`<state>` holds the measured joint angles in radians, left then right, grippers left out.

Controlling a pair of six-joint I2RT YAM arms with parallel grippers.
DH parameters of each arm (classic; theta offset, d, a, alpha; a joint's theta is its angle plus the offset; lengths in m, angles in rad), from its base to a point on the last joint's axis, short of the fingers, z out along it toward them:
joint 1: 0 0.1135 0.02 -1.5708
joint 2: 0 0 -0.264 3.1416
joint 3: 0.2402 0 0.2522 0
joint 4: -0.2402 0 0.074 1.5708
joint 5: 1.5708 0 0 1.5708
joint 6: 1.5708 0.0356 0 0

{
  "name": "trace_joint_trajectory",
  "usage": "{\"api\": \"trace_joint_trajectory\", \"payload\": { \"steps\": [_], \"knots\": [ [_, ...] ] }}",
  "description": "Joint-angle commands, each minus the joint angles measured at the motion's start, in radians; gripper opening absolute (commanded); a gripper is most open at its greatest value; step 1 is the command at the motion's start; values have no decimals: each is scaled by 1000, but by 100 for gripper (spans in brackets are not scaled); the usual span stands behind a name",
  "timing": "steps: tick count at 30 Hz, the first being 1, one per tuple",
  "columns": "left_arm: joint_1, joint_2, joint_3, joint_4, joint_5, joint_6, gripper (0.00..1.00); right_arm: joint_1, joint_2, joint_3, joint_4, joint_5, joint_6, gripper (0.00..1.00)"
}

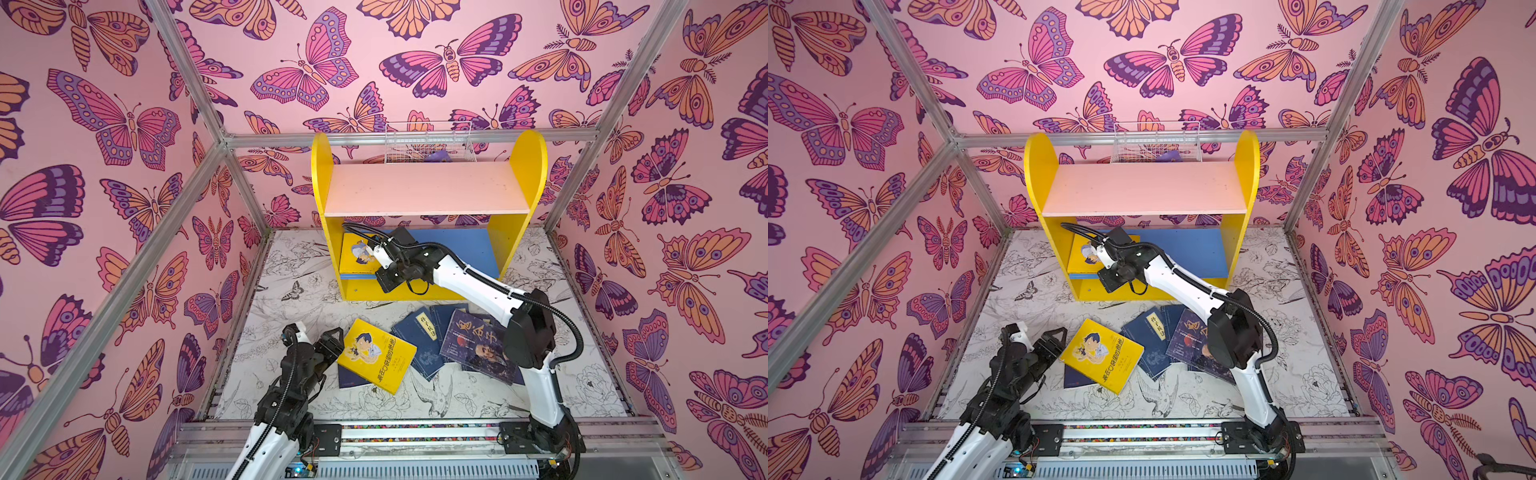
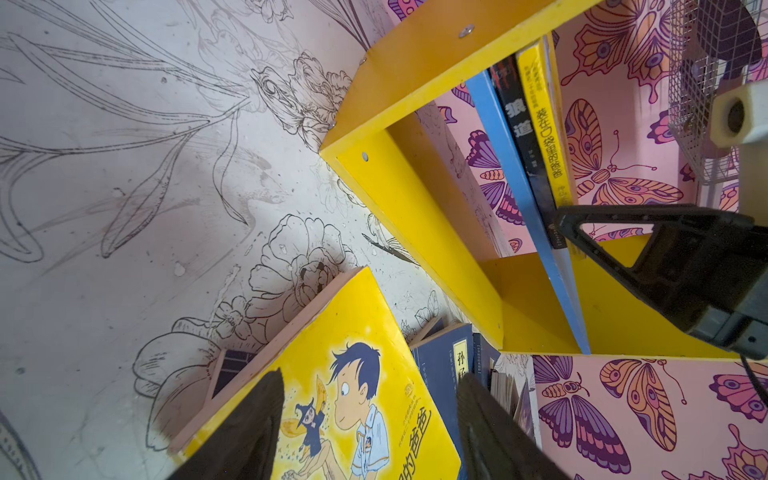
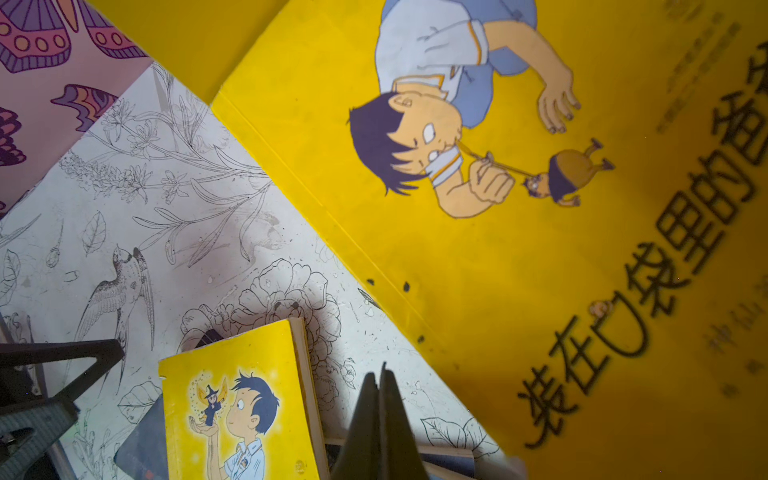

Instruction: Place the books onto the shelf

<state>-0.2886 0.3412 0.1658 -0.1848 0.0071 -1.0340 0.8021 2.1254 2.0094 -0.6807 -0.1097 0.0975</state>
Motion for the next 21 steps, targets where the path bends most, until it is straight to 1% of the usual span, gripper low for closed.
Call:
{"api": "trace_joint_trajectory", "payload": {
  "steps": [1, 12, 21],
  "knots": [
    [-6, -10, 11, -21, -16, 2, 68, 3, 34, 56, -43, 15, -33, 0],
    [-6, -1, 12, -25, -18, 10, 68, -15, 78, 110, -3, -2, -27, 0],
    [-7, -11, 8, -32, -15, 11, 68, -21, 94, 145, 4, 41, -38, 0]
  ]
}}
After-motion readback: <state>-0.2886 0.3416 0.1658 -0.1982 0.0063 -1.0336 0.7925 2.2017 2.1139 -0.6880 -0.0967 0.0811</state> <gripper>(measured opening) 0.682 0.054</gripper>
